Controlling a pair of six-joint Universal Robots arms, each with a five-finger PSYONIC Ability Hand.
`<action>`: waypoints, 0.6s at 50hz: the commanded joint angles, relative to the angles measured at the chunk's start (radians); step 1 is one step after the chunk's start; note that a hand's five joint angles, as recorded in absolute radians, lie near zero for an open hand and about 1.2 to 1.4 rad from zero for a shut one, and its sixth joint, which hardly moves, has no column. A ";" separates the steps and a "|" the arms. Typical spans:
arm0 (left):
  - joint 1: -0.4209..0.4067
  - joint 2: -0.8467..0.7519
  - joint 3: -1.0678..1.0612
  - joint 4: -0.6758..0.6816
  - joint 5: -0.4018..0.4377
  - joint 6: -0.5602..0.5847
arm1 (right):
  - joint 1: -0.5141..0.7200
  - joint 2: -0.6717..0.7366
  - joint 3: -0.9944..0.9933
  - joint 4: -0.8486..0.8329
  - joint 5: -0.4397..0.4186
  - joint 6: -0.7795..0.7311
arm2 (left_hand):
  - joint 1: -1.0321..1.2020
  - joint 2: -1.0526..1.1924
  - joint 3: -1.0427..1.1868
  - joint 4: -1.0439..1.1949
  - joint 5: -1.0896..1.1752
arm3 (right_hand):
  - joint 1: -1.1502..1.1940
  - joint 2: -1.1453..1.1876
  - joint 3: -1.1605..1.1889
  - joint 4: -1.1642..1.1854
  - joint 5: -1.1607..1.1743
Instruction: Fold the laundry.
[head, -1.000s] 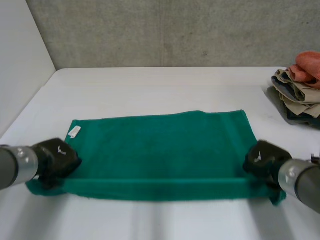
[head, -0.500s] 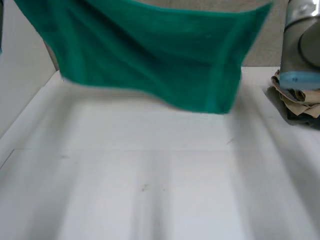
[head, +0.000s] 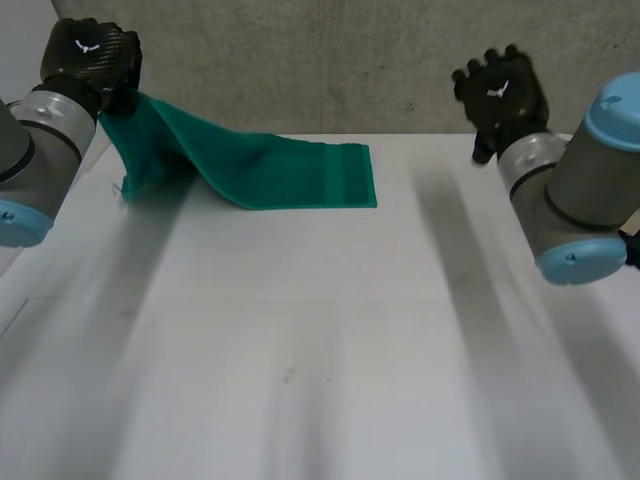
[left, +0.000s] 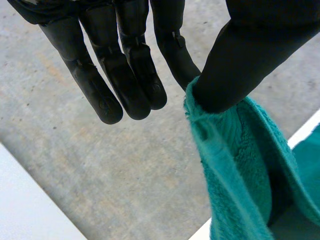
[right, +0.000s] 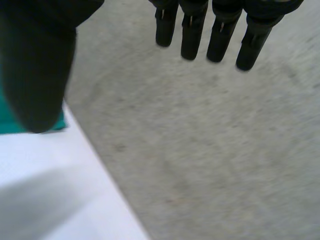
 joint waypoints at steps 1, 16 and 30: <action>-0.023 0.170 -0.111 -0.010 0.073 0.055 | 0.042 0.006 0.020 0.062 0.001 0.246 | 0.240 0.200 0.206 0.198 0.223 | -0.116 -0.120 -0.126 -0.124 -0.102; -0.132 0.506 -0.117 -0.249 0.119 0.082 | 0.255 0.187 -0.133 0.280 0.009 0.878 | 0.240 0.200 0.206 0.198 0.223 | -0.116 -0.120 -0.126 -0.124 -0.102; -0.201 0.647 -0.025 -0.416 0.072 0.031 | 0.339 0.356 -0.224 0.292 0.326 1.053 | 0.240 0.200 0.206 0.198 0.223 | -0.116 -0.120 -0.126 -0.124 -0.102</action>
